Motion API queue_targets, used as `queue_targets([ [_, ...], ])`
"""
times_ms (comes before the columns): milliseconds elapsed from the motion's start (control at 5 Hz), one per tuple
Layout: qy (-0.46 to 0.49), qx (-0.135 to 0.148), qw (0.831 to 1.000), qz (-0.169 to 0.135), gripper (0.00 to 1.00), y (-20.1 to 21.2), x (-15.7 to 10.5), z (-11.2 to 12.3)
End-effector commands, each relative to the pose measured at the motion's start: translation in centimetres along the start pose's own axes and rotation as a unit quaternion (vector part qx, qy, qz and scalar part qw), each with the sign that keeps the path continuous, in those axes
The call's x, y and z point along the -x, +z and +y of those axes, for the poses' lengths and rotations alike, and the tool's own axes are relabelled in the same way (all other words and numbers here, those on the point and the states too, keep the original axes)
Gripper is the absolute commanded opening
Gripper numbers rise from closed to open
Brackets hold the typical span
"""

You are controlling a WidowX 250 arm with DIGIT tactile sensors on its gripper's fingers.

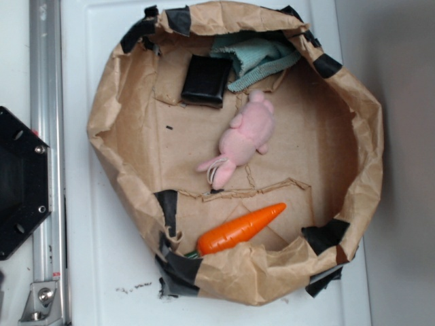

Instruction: Grab the black box.

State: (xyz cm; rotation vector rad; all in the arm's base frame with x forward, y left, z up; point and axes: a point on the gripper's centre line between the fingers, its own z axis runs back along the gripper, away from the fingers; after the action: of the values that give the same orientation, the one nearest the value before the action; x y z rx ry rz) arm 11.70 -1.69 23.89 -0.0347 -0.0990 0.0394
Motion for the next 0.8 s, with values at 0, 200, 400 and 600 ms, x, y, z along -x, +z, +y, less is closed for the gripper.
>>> queue_targets([
  [0, 0.0, 0.0, 1.0, 0.0, 1.0, 0.0, 0.0, 0.0],
  [200, 0.041, -0.009, 0.999, 0.009, 1.0, -1.8, -4.8, -0.3],
  [400, 0.08, -0.036, 0.996, 0.006, 1.0, -2.6, -7.8, -0.1],
  [600, 0.166, -0.026, 0.986, -0.016, 1.0, -4.3, -9.6, 0.5],
])
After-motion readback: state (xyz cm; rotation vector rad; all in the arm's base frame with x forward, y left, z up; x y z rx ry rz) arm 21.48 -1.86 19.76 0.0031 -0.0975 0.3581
